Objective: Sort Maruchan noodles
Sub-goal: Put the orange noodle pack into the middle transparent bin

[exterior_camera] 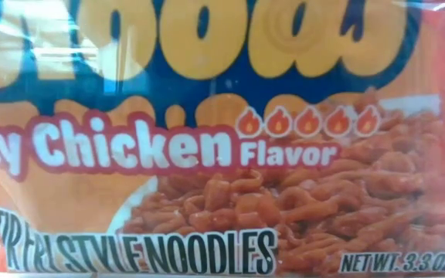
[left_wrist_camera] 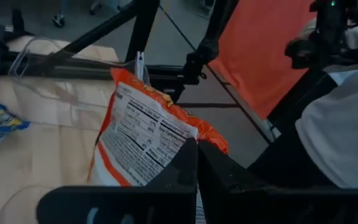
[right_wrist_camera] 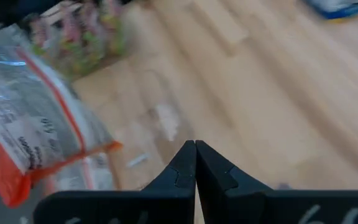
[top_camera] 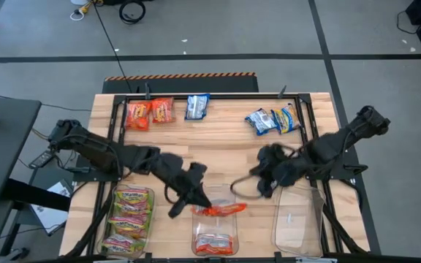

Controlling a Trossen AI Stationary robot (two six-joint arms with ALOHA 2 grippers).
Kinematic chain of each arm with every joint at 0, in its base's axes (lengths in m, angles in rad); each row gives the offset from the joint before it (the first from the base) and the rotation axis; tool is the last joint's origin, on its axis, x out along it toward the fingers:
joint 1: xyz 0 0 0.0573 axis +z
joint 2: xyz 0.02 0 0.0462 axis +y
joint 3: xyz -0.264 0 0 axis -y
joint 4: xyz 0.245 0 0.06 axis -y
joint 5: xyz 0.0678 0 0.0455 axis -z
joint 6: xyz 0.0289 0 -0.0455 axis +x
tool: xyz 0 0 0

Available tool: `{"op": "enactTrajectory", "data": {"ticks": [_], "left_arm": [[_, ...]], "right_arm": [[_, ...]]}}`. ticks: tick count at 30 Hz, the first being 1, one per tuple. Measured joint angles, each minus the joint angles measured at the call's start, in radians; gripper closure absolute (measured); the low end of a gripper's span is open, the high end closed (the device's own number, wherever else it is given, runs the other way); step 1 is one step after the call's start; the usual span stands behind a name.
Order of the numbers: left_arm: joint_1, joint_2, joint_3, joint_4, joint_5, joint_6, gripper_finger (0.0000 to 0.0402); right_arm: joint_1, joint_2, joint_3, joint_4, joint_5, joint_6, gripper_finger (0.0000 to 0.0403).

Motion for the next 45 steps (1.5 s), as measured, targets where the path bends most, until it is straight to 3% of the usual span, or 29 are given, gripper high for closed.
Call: {"op": "enactTrajectory", "data": {"ticks": [11, 25, 38, 45], "left_arm": [[-0.200, 0.160, 0.000, 0.152, -0.185, -0.001, 0.0396], [-0.197, 0.336, 0.000, 0.190, -0.198, 0.011, 0.0396], [-0.120, 0.355, 0.000, 0.090, -0.162, 0.022, 0.0396], [-0.108, 0.361, 0.000, 0.104, -0.151, -0.081, 0.0395]], "right_arm": [[0.180, 0.205, 0.000, 0.243, -0.053, 0.142, 0.0393], [0.310, 0.354, 0.000, 0.287, -0.086, 0.342, 0.0393], [0.281, 0.345, 0.000, 0.258, -0.126, 0.236, 0.0393], [0.201, 0.345, 0.000, 0.226, -0.213, 0.090, 0.0393]]}}
